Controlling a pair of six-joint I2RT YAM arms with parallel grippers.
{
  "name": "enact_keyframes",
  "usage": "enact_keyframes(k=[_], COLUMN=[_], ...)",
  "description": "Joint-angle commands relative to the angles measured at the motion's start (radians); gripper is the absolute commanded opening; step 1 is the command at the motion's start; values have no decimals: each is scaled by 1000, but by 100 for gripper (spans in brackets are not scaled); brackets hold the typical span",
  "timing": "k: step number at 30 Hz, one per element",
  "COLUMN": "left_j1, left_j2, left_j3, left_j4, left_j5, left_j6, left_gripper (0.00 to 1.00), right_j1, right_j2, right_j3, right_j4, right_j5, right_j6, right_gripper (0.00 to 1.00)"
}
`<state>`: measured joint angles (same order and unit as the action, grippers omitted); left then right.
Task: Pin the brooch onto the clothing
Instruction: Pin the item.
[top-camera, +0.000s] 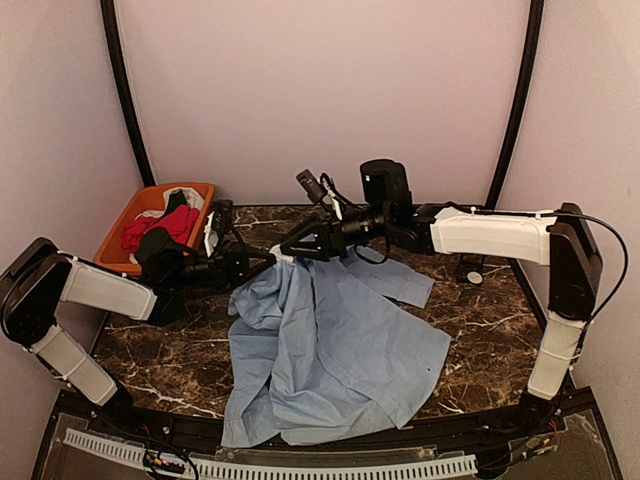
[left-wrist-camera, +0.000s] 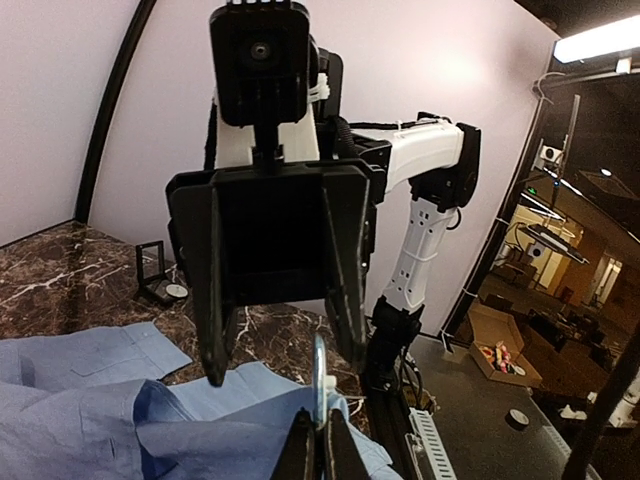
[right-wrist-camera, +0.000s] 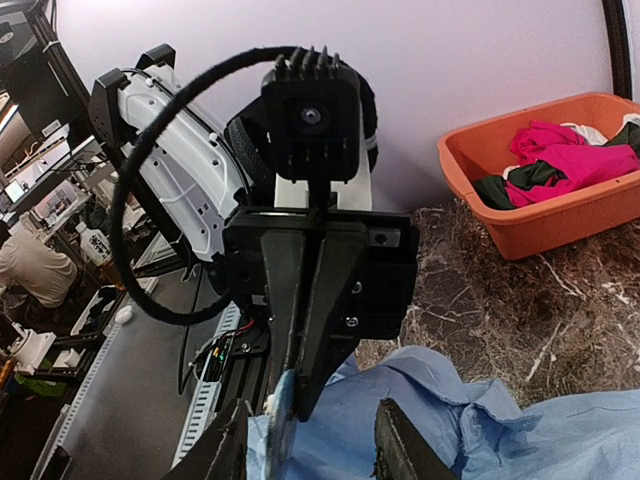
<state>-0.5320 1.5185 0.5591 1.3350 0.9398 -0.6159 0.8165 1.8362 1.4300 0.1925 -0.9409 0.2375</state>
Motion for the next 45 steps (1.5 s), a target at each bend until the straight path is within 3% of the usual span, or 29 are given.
enact_keyframes(k=[1,6,14,20,31,36,40,45], left_j1=[-20,-47,-52,-52,-54,-54,-53,-54], left_j2=[-36,-69,-124,-130,-112,-144,-193,-253], left_j3=[57,83,98,127,149,152,166,169], left_j4=[290,290,277,141,142,-65,-345,-527], left_j5=[151,224,299,335,385,361,253,117], left_j6=[48,22,9,94,76,183,346,464], left_gripper=[1,1,1,1,1,1,1,1], right_j1=[25,18,16,34,73,89,92,93], right_j2=[-59,-185,-418,-406,-381,-377,-333,-278], right_j3=[13,-45,-214,-252,-253,-233,-158,-83], right_j4=[-76,-76,-86,-157,-189,-189,-254,-292], right_j5=[38,18,97,244,386,360,258,123], right_j6=[-81,-70,-129,-244,-335,-344,-305,-241], right_gripper=[41,45,75,76,76,76,76,75])
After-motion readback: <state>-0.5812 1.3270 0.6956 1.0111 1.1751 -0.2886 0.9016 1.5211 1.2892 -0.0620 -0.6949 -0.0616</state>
